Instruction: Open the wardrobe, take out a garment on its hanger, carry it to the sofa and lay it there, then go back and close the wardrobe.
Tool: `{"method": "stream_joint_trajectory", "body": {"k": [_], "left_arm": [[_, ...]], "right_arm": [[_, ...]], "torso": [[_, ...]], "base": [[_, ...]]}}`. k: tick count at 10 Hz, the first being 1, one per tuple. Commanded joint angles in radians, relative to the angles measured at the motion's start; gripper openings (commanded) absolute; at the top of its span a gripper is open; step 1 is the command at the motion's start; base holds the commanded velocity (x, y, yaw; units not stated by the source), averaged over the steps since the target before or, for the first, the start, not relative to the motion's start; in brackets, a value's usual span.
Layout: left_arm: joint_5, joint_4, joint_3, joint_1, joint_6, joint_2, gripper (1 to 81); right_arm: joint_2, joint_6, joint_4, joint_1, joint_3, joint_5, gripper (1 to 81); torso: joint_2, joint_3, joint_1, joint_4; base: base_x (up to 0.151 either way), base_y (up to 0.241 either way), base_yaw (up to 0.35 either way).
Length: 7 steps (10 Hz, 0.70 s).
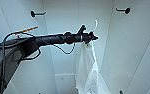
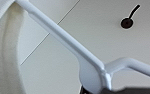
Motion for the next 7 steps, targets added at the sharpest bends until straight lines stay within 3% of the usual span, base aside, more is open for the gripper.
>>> {"method": "stream_joint_trajectory", "body": {"k": [1, 3, 7], "left_arm": [[-0.039, 0.033, 0.009, -0.201, 0.025, -0.003, 1.0], [-0.04, 0.033, 0.021, -0.187, 0.024, -0.001, 1.0], [-0.048, 0.034, 0.012, -0.175, 0.025, 0.044, 1.0]], "right_arm": [[0.001, 0.002, 0.005, 0.038, 0.006, -0.056, 81.1], [0.001, 0.002, 0.005, 0.038, 0.006, -0.056, 81.1], [0.001, 0.002, 0.005, 0.038, 0.006, -0.056, 81.1]], "torso": [[0.0, 0.0, 0.0, 0.0], [0.0, 0.0, 0.0, 0.0], [0.0, 0.0, 0.0, 0.0]], "base": [[0.0, 0.0, 0.0], [0.0, 0.0, 0.0], [-0.077, 0.0, 0.0]]}}
